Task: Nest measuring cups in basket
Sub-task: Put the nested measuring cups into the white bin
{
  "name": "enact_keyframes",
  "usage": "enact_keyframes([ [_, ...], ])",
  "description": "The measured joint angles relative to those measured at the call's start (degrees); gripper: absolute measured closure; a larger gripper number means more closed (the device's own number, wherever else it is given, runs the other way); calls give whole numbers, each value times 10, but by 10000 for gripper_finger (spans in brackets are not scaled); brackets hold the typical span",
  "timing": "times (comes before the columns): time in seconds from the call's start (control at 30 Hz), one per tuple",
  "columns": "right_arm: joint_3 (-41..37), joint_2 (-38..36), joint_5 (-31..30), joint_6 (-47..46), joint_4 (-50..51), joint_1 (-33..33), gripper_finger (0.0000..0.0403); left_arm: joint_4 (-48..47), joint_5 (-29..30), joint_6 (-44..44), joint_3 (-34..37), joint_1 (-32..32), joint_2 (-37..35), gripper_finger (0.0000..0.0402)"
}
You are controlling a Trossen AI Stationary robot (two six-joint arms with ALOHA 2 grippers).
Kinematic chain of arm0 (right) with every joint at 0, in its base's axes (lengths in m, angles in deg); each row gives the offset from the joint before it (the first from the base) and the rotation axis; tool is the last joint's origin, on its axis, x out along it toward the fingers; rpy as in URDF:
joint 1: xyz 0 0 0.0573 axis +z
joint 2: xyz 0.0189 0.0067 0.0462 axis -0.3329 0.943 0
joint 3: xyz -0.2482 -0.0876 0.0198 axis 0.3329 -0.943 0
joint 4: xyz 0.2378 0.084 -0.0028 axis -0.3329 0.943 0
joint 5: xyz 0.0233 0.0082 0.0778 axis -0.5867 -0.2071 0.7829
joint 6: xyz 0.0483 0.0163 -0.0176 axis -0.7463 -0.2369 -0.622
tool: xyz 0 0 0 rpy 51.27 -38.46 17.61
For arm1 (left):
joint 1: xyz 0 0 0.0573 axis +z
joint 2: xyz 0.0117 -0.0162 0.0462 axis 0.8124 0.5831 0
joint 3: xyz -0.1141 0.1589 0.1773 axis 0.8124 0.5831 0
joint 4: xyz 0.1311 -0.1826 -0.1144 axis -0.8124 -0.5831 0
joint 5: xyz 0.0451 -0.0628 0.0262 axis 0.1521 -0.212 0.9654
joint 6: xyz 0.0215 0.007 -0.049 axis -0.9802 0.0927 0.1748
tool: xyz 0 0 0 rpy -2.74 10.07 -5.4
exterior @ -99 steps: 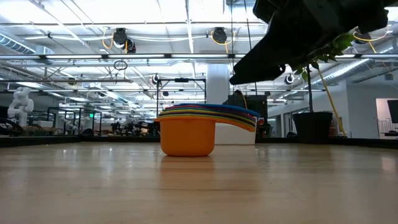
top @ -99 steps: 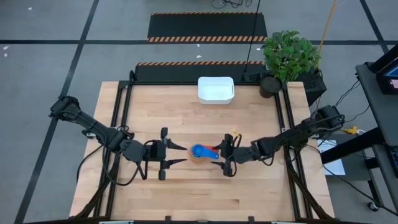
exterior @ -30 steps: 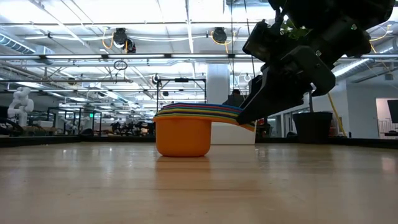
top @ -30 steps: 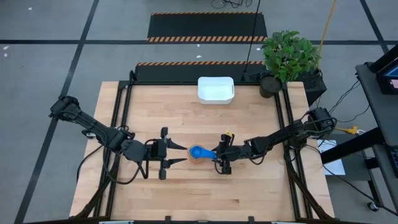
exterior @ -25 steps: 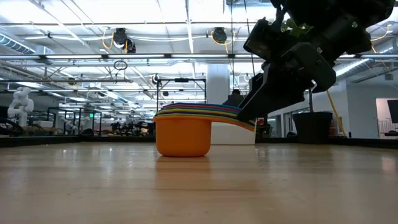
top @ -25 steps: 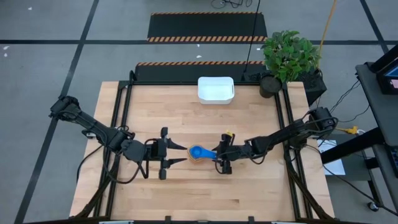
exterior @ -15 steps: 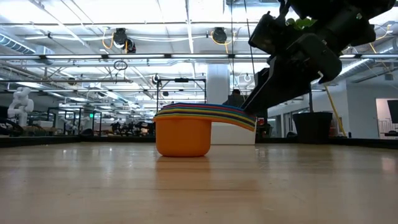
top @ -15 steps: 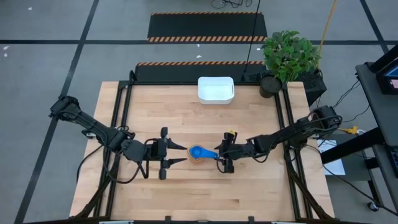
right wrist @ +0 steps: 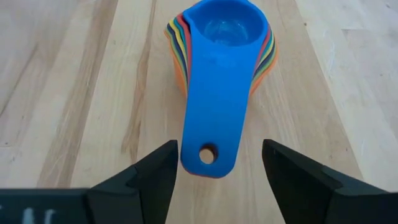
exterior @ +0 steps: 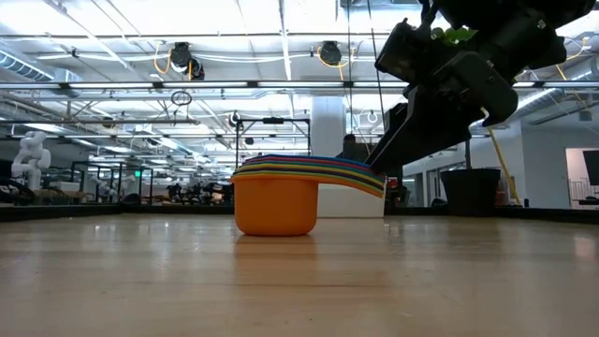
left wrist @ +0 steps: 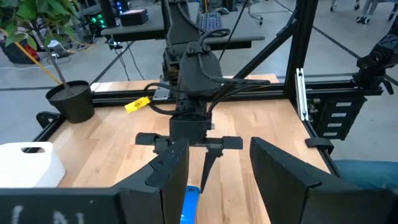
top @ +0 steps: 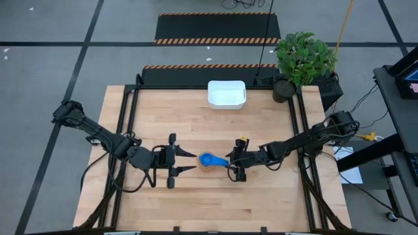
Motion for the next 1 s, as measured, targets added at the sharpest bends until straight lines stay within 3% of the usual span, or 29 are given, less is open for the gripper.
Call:
enact_keyframes([
  [0.77, 8, 1, 1, 0, 14, 1, 175, 0, -27, 13, 0, 0, 0, 227],
  [0.9, 45, 1, -53, -16, 71, 12, 154, 2, -26, 11, 0, 0, 0, 227],
  [1.0, 66, 1, -61, -18, 106, 24, 129, 2, -25, 11, 0, 0, 0, 227],
])
